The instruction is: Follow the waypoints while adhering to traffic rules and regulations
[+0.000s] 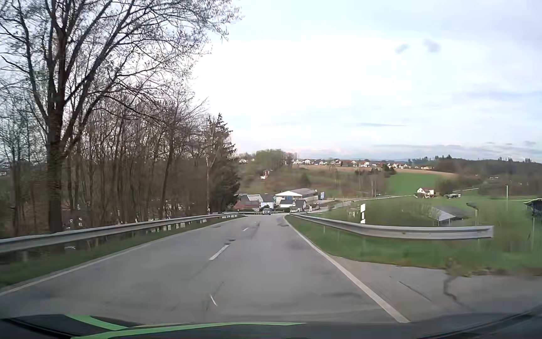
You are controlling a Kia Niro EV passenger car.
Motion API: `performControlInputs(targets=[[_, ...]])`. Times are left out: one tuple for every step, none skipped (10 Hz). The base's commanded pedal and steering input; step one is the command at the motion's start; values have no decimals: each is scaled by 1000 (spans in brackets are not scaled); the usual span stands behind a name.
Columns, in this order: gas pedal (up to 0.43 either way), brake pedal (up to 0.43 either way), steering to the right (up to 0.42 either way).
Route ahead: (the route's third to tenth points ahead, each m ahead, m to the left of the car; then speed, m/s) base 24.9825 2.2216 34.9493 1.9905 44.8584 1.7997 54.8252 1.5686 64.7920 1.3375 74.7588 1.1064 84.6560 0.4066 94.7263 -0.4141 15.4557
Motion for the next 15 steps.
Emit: performControlInputs(targets=[[0,0,0],[0,0,0],[0,0,0],[0,0,0],[0,0,0],[0,0,0],[0,0,0],[0,0,0],[0,0,1],[0,0,3],[0,0,5],[0,0,6],[0,0,6],[0,0,6],[0,0,6]])
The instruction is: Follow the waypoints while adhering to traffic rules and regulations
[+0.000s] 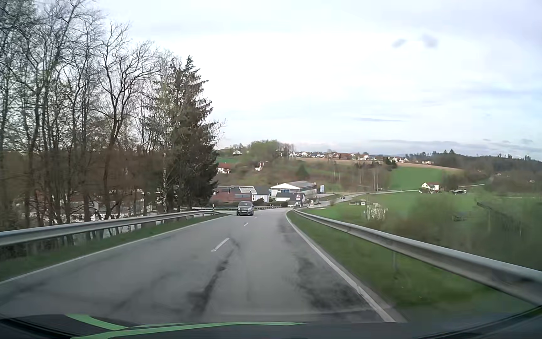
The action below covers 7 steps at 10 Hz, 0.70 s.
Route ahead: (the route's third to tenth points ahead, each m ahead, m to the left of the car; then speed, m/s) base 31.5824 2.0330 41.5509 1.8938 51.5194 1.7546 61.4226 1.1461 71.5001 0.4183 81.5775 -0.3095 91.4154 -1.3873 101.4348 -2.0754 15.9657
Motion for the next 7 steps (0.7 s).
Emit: performControlInputs(targets=[[0,0,4],[0,0,0],[0,0,0],[0,0,0],[0,0,-1],[0,0,0],[0,0,0]])
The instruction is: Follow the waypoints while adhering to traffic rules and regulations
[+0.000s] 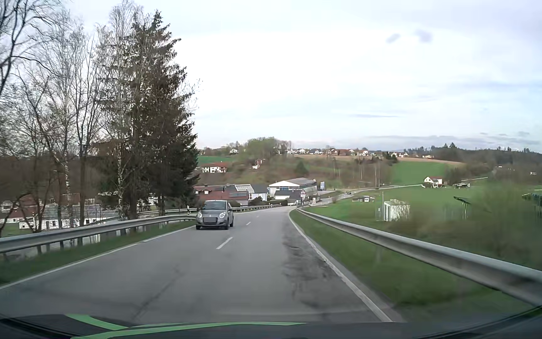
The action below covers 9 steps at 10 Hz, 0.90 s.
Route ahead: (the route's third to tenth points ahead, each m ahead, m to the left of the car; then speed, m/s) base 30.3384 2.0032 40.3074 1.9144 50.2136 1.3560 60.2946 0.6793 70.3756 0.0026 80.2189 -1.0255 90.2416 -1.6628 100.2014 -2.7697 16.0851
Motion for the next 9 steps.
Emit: performControlInputs(targets=[[0,0,0],[0,0,0],[0,0,0],[0,0,0],[0,0,0],[0,0,0],[0,0,0],[0,0,0],[0,0,0]])
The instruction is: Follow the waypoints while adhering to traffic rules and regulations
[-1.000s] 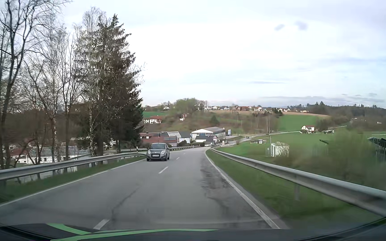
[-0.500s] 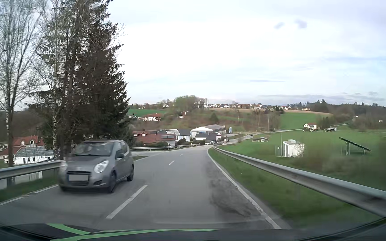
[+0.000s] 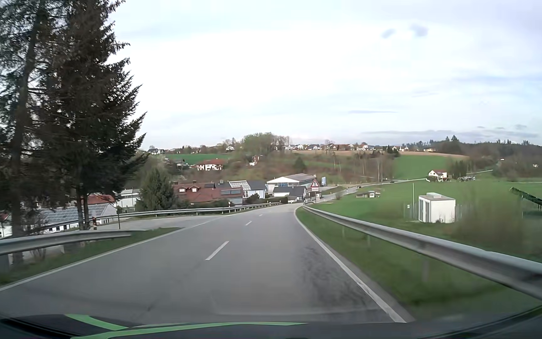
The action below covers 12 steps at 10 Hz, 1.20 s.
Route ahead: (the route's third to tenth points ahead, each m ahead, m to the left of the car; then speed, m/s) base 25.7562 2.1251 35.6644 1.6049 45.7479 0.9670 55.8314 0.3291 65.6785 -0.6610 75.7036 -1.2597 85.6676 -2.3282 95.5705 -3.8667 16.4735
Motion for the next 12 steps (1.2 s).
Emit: performControlInputs(targets=[[0,0,0],[0,30,3],[0,61,4],[0,73,4],[0,79,4],[0,79,5],[0,91,5],[0,104,6],[0,110,7],[0,134,8],[0,171,8],[0,195,9]])
